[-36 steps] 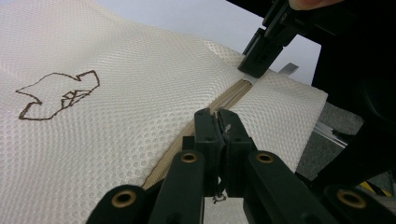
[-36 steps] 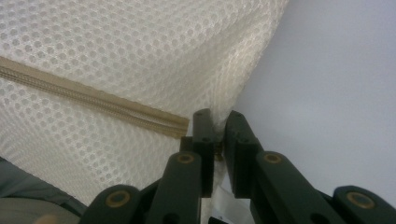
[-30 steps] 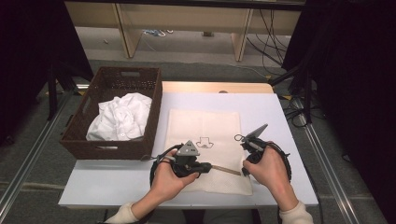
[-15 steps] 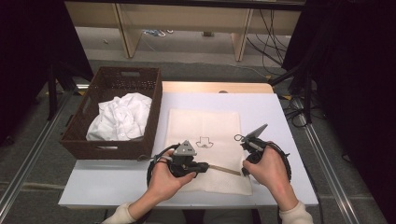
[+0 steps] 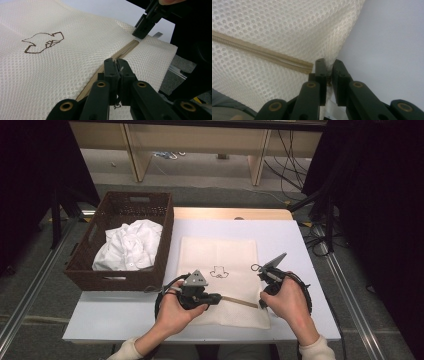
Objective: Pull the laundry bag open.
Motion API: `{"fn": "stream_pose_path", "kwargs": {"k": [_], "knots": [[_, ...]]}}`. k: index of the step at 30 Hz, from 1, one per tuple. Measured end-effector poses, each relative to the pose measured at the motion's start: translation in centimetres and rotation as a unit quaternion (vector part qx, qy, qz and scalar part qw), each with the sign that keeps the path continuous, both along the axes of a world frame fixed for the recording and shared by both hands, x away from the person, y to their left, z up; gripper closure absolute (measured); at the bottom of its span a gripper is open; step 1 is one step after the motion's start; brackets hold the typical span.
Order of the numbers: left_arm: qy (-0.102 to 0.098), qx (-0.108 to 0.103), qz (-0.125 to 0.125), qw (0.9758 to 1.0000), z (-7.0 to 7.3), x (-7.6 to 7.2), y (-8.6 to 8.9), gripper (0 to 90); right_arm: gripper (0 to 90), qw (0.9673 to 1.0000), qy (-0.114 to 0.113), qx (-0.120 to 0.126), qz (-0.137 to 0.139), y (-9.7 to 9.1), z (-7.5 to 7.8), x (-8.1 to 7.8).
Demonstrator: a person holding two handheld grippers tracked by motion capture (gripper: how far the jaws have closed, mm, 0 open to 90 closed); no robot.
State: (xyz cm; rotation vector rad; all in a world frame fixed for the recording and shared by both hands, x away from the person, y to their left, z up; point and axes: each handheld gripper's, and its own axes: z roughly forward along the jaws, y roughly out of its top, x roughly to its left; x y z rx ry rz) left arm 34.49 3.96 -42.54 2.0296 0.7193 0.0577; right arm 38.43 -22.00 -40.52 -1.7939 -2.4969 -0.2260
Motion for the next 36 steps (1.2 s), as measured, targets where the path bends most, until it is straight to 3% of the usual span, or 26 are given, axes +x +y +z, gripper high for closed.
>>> {"fn": "stream_pose_path", "kwargs": {"k": [9, 11, 12, 17, 20, 22, 28, 30, 32, 36], "knots": [[-0.003, 0.003, -0.001, 1.0, 0.1, 0.0, 0.4, 87.0, 84.3, 1.0, 0.0, 0.001, 0.001, 0.0, 0.0, 0.0], [0.001, 0.003, 0.008, 1.0, 0.1, -0.1, 0.4, 86.9, 84.3, 0.9999, 0.006, -0.001, -0.011, 0.2, 0.1, -0.1], [-0.001, 0.003, 0.004, 1.0, 0.2, -0.1, 0.4, 87.0, 84.3, 1.0, 0.001, -0.001, 0.0, 0.0, 0.0, 0.0], [0.003, 0.0, 0.009, 1.0, 0.2, -0.1, 0.6, 87.0, 84.3, 1.0, -0.001, -0.001, 0.0, 0.0, 0.0, 0.0], [-0.006, 0.009, 0.004, 0.9999, 0.2, 0.0, 0.8, 87.0, 84.3, 1.0, -0.001, -0.001, 0.002, 0.0, 0.0, 0.0], [0.004, 0.003, 0.01, 0.9999, 0.2, -0.1, 0.9, 87.0, 84.3, 1.0, 0.001, 0.0, -0.002, 0.0, 0.0, 0.0], [-0.006, 0.008, 0.005, 0.9999, 0.3, -0.1, 1.1, 86.9, 84.3, 0.9999, 0.005, 0.001, -0.012, 0.1, 0.0, 0.0], [0.001, 0.003, 0.014, 0.9999, 0.2, -0.2, 1.1, 87.0, 84.3, 1.0, -0.005, -0.001, -0.002, 0.0, -0.1, 0.0], [-0.005, 0.006, 0.008, 0.9999, 0.3, -0.1, 1.3, 87.0, 84.3, 0.9998, -0.006, 0.006, -0.016, 0.1, -0.2, -0.1], [-0.005, 0.002, 0.006, 1.0, 0.2, -0.1, 1.4, 87.0, 84.3, 1.0, 0.001, 0.002, -0.001, -0.1, 0.0, 0.1]]}}
